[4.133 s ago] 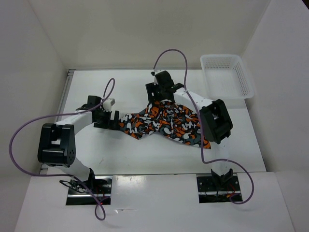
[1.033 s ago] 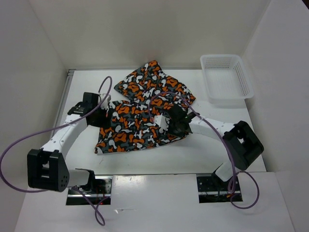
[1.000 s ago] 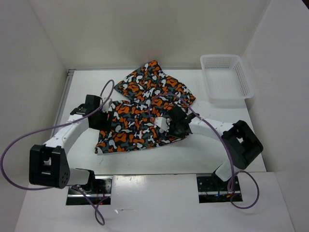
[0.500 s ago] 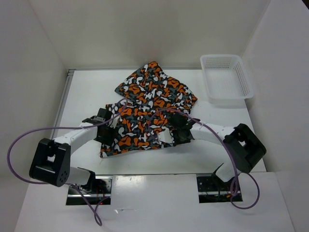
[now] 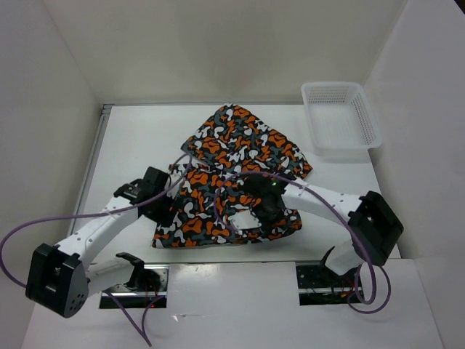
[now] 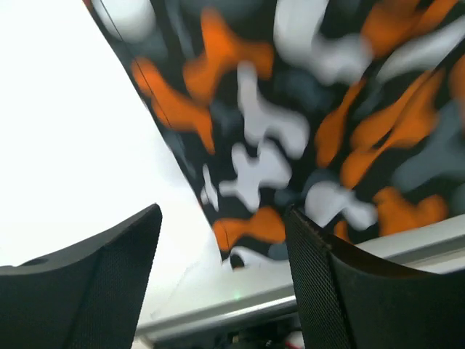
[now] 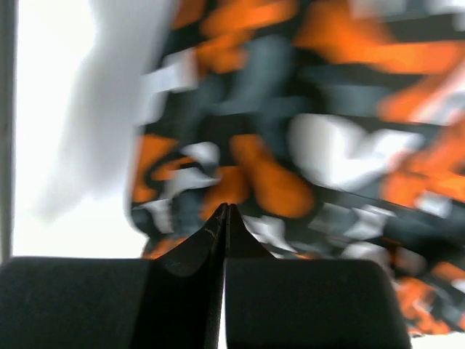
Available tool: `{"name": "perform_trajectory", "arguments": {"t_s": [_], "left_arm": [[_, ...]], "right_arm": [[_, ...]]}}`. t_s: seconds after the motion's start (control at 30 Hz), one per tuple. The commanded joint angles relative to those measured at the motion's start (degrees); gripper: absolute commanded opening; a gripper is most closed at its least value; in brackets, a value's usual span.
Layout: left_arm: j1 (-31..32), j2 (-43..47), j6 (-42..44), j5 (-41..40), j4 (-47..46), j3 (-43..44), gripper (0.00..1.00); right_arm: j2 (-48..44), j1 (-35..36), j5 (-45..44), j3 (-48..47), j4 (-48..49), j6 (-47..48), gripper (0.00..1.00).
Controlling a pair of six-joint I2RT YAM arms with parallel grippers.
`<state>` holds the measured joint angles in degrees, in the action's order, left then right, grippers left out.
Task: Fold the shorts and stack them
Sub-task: Flatten the shorts out
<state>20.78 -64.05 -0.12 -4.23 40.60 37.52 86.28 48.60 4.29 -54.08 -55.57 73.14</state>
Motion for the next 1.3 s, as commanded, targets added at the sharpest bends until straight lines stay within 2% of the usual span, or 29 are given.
{"name": "perform_trajectory", "arguments": {"t_s": [0.0,0.03,0.07,0.13,0.17,0.23,0.27,0.3,0.37,0.43,0.57,0.7,0.8,0.83,0.93,1.07,1.1,1.17,1.27], "left_arm": [[-2.0,-1.1,0.1,4.3,-3.1,10.3,0.76],[-2.7,-3.7,0.1,4.3,-3.9,12.6,0.76],[-3.4,-10.0,0.1,4.3,-4.6,14.7,0.76],[-4.7,-16.4,0.1,3.1,-6.5,20.3,0.76],[-5.4,-21.9,0.1,2.5,-7.4,21.6,0.76],[-5.4,-26.6,0.1,0.9,-9.8,24.6,0.76],[-5.4,-30.6,0.1,0.4,-10.8,25.4,0.75],[-5.4,-32.3,0.1,-0.2,-12.5,26.2,0.75],[-5.4,-37.1,0.1,-2.4,-14.1,28.7,0.75],[-5.4,-39.8,0.1,-5.1,-15.2,29.3,0.72],[-5.9,-40.6,0.1,-9.5,-18.0,23.3,0.66],[-5.9,-36.9,0.1,-11.2,-18.0,13.4,0.60],[-5.9,-29.9,0.1,-11.7,-16.2,6.7,0.60],[-5.9,-28.3,0.1,-11.1,-14.4,4.7,0.60],[-5.9,-22.2,0.1,-10.1,-10.5,3.3,0.60],[-5.9,-17.4,0.1,-3.5,-5.9,9.8,0.65],[-5.9,-17.4,0.1,-2.0,-5.9,16.7,0.67],[-5.9,-19.3,0.1,1.0,-7.2,24.3,0.74],[-5.9,-25.5,0.1,2.4,-11.3,37.8,0.75]], "right_arm": [[-6.3,-4.2,7.9,-5.0,6.8,-4.7,0.00],[-7.8,-6.4,10.0,-5.0,15.5,-9.2,0.00],[-10.4,-10.5,13.8,-4.1,20.0,-11.6,0.00],[-11.9,-13.1,15.0,-1.2,32.8,-18.7,0.01],[-11.4,-13.6,15.0,-0.7,35.5,-20.4,0.01],[-9.0,-14.1,12.4,-1.5,39.6,-23.8,0.02],[-5.2,-15.6,11.7,-2.6,40.2,-28.0,0.03],[-3.2,-16.6,10.7,-3.7,40.8,-30.6,0.07],[1.7,-20.4,10.6,-7.4,43.0,-37.8,0.08],[2.2,-22.6,9.6,-7.4,46.6,-41.1,0.10],[2.8,-23.1,7.7,-6.8,50.1,-43.2,0.11],[4.2,-24.2,7.7,-7.4,52.0,-47.5,0.13],[6.5,-24.3,7.1,-8.4,53.5,-50.9,0.14],[7.1,-24.9,6.3,-9.2,54.2,-52.0,0.18],[9.2,-25.4,4.1,-10.5,56.2,-55.2,0.19],[11.9,-25.4,1.3,-12.6,58.1,-58.5,0.22],[11.9,-25.4,0.7,-13.2,58.1,-59.1,0.24],[13.1,-25.4,-2.3,-13.8,59.1,-60.3,0.31],[15.1,-26.0,-6.9,-14.9,60.5,-61.8,0.47]]}}
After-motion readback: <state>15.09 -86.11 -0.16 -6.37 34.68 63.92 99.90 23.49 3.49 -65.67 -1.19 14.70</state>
